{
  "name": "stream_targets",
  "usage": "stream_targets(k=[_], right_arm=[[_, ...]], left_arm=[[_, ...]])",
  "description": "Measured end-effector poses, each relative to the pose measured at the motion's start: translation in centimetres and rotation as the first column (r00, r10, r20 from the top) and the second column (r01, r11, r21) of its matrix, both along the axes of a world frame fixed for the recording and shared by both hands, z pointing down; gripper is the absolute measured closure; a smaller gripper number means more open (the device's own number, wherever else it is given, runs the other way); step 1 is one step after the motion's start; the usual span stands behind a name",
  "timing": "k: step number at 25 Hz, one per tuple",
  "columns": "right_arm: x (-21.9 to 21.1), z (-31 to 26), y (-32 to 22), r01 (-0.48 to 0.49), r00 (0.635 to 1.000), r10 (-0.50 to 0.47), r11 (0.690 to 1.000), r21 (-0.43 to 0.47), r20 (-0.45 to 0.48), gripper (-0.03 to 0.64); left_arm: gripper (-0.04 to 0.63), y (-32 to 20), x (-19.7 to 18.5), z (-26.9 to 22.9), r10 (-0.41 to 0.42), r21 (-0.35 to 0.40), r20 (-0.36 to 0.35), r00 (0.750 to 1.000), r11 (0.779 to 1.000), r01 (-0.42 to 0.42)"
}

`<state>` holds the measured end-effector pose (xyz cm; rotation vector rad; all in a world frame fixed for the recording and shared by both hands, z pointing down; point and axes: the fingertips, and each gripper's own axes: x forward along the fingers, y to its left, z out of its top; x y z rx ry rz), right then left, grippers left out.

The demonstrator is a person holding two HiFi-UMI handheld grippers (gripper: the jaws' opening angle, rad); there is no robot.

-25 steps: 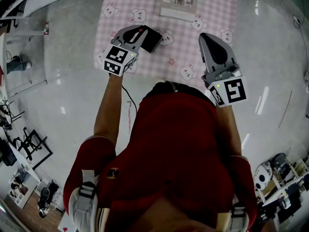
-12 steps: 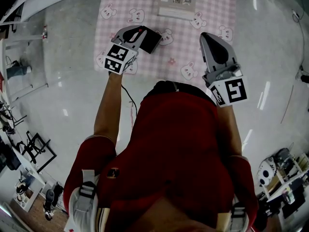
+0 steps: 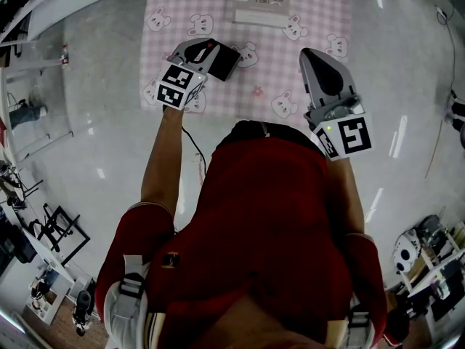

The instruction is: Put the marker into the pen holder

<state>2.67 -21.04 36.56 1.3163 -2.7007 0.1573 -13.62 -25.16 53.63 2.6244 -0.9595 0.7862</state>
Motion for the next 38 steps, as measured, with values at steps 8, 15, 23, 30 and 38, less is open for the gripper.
stream_targets(k=[8,15,23,30,38], right_arm=[[0.6,0.0,0.0,-0.020,1.000,0.020,1.000,-0.006,-0.006,0.618],[0.9,0.2,0.3,-0.030,1.000,0.030,0.999,-0.011,-0.009,0.618],[1.0,0.6,-0.3,-0.027,1.000,0.027,0.999,-0.017,-0.006,0.618],[1.3,0.4,-0.4,-0.022,1.000,0.021,1.000,-0.020,-0.005,0.618],[1.4,0.6,-0.5,-0.008,1.000,0.008,1.000,-0.020,-0.002,0.620]], left_arm=[[0.537,-0.4,0.2,0.6,0.010,-0.008,0.016,1.000,1.000,-0.010],[0.536,-0.4,0.2,0.8,0.014,-0.006,0.012,1.000,1.000,-0.014],[0.536,-0.9,0.5,1.4,0.021,-0.010,0.013,1.000,1.000,-0.021],[0.503,-1.1,0.7,0.8,0.015,0.001,0.003,1.000,1.000,-0.015],[0.472,-1.2,1.1,0.3,0.011,0.024,-0.005,1.000,1.000,-0.011]])
